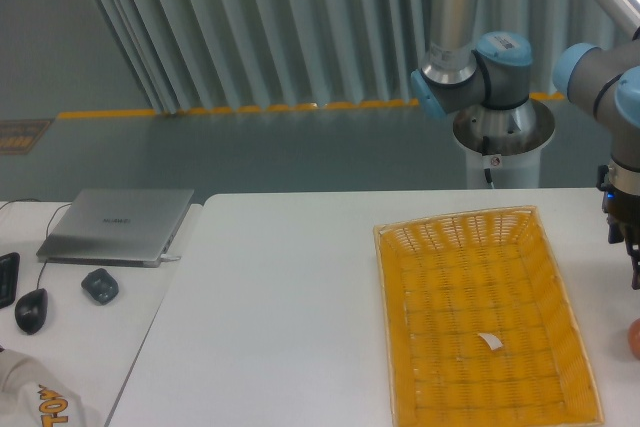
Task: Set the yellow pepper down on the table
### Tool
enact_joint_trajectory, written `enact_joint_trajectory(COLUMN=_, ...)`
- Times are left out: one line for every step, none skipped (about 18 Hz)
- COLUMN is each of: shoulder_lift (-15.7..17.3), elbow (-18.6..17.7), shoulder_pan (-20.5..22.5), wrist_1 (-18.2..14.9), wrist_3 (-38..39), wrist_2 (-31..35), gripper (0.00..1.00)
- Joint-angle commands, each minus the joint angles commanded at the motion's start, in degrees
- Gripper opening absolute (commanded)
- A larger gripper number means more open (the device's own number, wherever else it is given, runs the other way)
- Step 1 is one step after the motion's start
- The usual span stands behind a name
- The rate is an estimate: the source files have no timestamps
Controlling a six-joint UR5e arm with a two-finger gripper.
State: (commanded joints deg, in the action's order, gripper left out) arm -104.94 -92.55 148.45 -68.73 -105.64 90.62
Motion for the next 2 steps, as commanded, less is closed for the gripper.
enact_joint_trajectory(shoulder_lift=0.0, elbow=0.0, shoulder_pan=0.0, wrist_1=0.0, wrist_3=0.0, wrist_2=0.0, gripper=1.0)
enact_joint_trajectory(shoulder_lift=0.0, elbow=0.0, shoulder_pan=0.0, wrist_1=0.0, wrist_3=0.0, wrist_2=0.0, gripper=1.0)
